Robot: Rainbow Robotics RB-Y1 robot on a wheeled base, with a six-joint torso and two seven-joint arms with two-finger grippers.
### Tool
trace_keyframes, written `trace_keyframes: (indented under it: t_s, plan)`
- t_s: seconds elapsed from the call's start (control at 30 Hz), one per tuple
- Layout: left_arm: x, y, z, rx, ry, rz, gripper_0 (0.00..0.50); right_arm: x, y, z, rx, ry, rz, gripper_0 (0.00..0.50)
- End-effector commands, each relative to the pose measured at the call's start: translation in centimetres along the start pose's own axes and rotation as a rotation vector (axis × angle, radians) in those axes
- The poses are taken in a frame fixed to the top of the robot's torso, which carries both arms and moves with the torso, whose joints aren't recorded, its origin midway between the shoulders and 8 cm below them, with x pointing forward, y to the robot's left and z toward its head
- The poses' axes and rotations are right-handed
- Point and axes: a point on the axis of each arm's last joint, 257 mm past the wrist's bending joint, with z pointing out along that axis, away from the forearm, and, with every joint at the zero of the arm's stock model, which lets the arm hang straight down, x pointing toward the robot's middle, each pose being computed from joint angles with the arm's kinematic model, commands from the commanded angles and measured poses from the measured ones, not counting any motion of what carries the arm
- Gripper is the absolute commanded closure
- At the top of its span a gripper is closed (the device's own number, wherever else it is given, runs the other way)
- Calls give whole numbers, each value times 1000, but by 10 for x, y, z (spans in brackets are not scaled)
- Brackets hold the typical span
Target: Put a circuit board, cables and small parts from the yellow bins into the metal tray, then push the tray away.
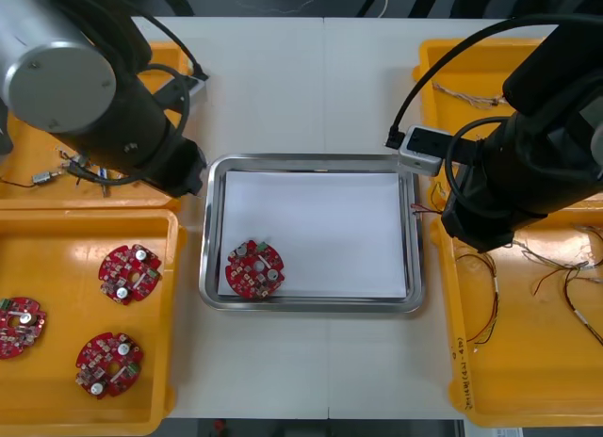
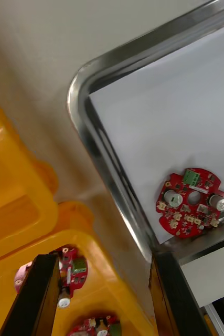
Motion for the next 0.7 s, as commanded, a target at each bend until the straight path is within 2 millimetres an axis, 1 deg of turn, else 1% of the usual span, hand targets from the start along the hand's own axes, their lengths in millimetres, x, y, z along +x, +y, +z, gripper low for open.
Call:
trace_keyframes:
  t_s: [0.03,0.07,0.17,0.27,0.3,0.37,0.53,0.7]
  plan:
    - [-8,39,-40,-59,-55,-142,0,-29,1,1,9,-29,-20,500]
    - [-9,46,-45,-60,-67,-156,0,-33,1,3,11,-28,-25,500]
    - [-4,63,-51,-69,-78,-160,0,-43,3,8,6,-30,-19,500]
    - [8,88,-55,-91,-77,-152,0,-57,6,14,-22,-43,4,500]
    - [11,92,-55,-94,-74,-145,0,-60,6,15,-27,-45,8,500]
    - [19,108,-59,-112,-73,-124,0,-69,6,18,-41,-50,26,500]
    - [32,130,-64,-134,-62,-70,0,-86,6,21,-42,-44,43,500]
    - [40,151,-66,-130,-47,-38,0,-99,9,27,-30,-34,44,500]
